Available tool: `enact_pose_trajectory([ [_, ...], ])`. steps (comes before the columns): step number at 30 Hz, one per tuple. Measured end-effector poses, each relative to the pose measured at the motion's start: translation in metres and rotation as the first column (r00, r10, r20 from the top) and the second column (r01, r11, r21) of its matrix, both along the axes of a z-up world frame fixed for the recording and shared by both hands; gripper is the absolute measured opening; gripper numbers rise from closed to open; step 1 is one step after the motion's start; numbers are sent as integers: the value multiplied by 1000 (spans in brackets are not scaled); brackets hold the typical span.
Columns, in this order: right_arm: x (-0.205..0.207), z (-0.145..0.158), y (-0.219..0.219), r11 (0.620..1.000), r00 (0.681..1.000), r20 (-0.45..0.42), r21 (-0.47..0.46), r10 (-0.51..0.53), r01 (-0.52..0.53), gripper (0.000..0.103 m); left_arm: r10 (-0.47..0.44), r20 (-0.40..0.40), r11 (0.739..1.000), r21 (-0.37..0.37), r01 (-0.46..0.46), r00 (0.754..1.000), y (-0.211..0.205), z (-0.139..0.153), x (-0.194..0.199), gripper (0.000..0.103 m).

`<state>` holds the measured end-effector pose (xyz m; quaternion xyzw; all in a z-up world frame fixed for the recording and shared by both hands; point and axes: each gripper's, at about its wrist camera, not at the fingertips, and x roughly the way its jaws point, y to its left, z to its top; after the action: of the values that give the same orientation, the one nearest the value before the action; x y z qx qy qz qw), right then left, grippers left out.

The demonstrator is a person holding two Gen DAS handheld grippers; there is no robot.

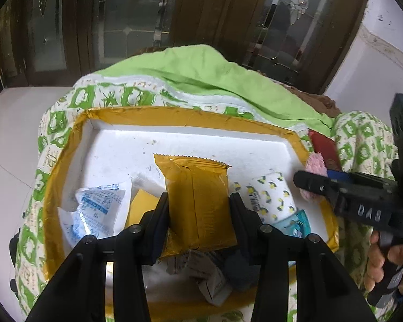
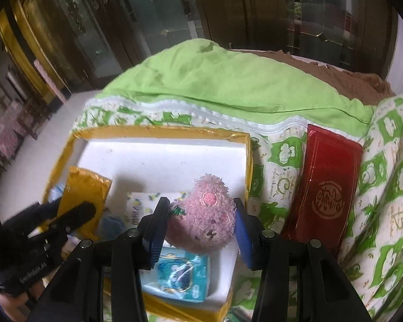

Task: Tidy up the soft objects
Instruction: 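Carry the yellow pack and pink ball over the white tray with both tools, then lower the yellow pack and pink ball into the tray, opening both tools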

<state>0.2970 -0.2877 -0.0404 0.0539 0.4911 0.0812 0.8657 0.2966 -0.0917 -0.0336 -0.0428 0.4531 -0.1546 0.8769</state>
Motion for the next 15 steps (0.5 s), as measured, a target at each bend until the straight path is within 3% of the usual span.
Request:
enact_pose_trajectory([
  [5,-1,-5,8,997,999,14,-72,37,-36,50,2,-3,1000,0,-2,1000,-3,-3,9,43],
  [15,-7,-5,14,994,997,29,-93,65,-62,53,9,0,1000,-5,-9,1000,-1,-3,8,48],
])
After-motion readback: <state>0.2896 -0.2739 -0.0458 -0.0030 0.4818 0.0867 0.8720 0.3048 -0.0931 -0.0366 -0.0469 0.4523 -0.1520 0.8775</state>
